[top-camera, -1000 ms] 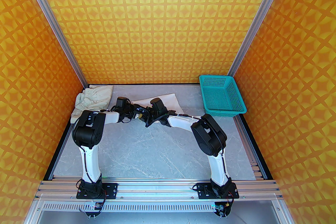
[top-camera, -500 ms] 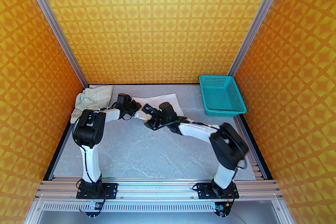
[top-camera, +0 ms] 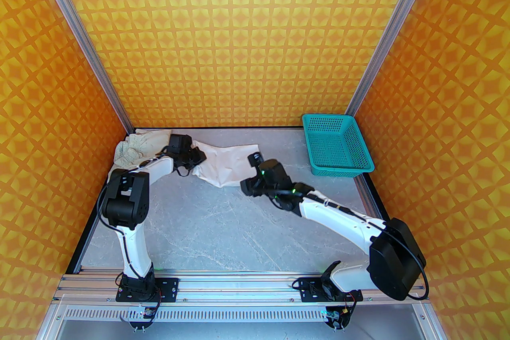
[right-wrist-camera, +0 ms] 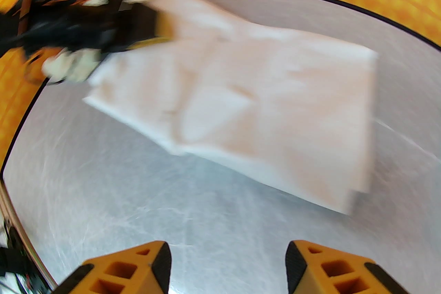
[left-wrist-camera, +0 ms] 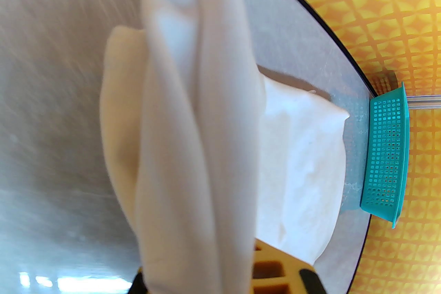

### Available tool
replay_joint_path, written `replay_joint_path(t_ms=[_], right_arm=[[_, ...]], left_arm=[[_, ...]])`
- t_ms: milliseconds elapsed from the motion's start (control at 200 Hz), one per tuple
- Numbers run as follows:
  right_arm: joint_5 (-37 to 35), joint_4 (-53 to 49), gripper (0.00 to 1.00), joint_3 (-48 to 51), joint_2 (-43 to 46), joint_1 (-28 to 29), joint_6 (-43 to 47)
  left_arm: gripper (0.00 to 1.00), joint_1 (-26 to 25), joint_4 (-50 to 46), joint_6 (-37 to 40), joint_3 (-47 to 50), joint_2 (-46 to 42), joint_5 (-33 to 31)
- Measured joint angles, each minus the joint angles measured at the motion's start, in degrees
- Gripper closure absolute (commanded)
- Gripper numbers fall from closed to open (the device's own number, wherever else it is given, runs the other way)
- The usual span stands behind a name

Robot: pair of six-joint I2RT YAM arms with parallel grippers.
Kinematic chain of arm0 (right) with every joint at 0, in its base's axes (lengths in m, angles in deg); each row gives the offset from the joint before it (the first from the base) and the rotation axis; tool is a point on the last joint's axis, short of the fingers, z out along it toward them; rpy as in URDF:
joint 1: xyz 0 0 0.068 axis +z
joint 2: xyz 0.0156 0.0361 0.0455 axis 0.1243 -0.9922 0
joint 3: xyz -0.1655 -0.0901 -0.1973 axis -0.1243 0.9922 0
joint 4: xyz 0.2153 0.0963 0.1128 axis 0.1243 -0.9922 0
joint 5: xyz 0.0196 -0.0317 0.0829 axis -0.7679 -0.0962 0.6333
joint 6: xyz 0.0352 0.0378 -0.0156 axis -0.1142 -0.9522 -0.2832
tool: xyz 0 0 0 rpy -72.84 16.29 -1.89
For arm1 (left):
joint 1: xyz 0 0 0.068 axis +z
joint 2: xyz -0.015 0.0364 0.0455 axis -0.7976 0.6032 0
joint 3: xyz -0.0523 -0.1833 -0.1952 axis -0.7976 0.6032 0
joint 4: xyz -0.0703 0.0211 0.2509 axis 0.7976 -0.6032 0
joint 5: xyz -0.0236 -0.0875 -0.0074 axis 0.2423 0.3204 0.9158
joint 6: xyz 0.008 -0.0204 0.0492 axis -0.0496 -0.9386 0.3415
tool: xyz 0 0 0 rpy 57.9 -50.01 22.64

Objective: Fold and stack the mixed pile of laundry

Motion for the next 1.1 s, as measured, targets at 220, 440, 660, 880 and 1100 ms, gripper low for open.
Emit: replay_joint_path(t_ms=[220, 440, 660, 880, 1100], right_arm=[[-0.63, -4.26, 0.39, 2.78, 0.33, -3.28, -3.21], [0.46, -5.25, 0.39, 3.13, 0.44, -7.65, -3.32], [2.86, -5.11, 0.39, 2.54, -0.52, -12.35, -2.34], [4.66, -4.15, 0.39, 0.09, -4.76, -14.14, -0.87], [6.88, -3.54, 0.39, -1.64, -9.07, -14.16, -0.07]], left_arm=[[1.00, 4.28, -10.10, 11.06, -7.82, 0.00, -0.85], [1.00, 8.46, -19.21, 23.56, -17.49, 0.00, -3.39], [1.00, 11.76, -25.29, 30.67, -26.18, 0.09, -5.70], [1.00, 15.28, -30.25, 34.56, -32.74, 1.22, -7.06], [1.00, 18.73, -36.06, 37.31, -43.80, 7.02, -8.52]])
